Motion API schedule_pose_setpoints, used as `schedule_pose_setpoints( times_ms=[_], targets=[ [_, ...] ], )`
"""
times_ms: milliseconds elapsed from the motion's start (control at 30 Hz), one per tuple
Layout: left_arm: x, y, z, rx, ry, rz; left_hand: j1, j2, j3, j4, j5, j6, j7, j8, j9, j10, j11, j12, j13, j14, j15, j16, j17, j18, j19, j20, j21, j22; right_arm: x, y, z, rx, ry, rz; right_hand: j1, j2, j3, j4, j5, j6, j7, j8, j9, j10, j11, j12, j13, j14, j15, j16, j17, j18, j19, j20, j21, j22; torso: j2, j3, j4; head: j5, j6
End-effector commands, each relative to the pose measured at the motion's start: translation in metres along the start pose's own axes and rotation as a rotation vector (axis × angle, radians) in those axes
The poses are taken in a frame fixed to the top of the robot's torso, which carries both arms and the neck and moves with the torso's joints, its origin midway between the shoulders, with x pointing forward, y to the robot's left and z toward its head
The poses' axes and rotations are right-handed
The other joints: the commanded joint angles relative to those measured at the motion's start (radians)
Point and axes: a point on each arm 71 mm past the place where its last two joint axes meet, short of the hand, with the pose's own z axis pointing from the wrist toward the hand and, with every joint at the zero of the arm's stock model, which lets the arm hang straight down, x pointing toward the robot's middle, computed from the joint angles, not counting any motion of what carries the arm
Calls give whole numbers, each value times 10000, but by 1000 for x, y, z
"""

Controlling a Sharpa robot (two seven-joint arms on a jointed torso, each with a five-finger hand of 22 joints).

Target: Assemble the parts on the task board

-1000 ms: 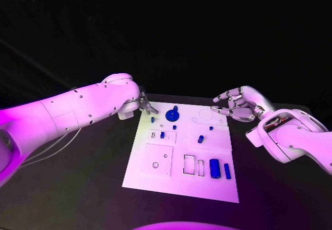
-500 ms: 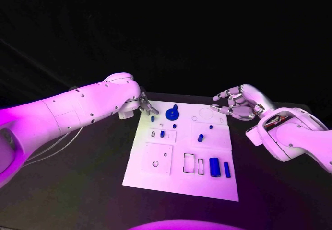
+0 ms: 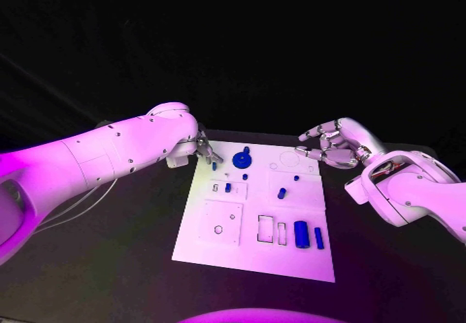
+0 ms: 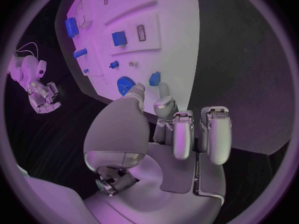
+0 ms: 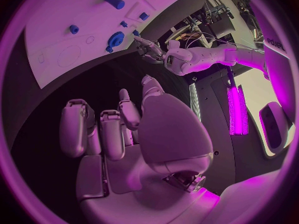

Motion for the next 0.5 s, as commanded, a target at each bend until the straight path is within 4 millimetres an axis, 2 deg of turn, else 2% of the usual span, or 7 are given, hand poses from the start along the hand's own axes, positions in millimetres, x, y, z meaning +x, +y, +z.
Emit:
schedule_pose_setpoints(
  times_ms=[33, 233, 500],
  targets=[
    [3, -3, 0, 102, 262, 160, 135, 25, -71, 14, 33, 53, -8, -43, -17, 30, 50, 43, 19, 1034, 41, 25, 2634, -126, 1023, 73, -12, 2548, 1, 2, 0, -136, 22, -14, -36, 55, -46, -7, 40, 4, -26, 36, 0, -57, -29, -18, 4, 684, -69, -14, 1005, 175, -15, -5, -24, 1003, 2, -2, -2, -13, -2],
    [5, -2, 2, 69, 320, 184, 196, 60, -72, 11, 33, 66, -10, -47, -33, 35, 47, 53, 23, 1034, 38, 25, 2634, -125, 1023, 72, -12, 2547, 1, 2, 0, -138, 30, -12, -36, 55, -46, -7, 40, 4, -26, 36, 0, -57, -29, -18, 4, 684, -69, -14, 1005, 175, -15, -5, -24, 1003, 4, -2, 1, -17, -13],
    [6, -2, 3, 36, 288, 138, 341, 245, -60, 25, 32, 106, -12, -63, -86, 41, 44, 69, 20, 1034, 35, 25, 2634, -127, 1025, 69, -10, 2551, 1, 2, 0, -149, 32, -11, -36, 55, -46, -7, 40, 4, -26, 36, 0, -57, -29, -18, 4, 684, -69, -14, 1005, 175, -15, -5, -24, 1003, -3, -1, 2, -23, -18]
  ],
)
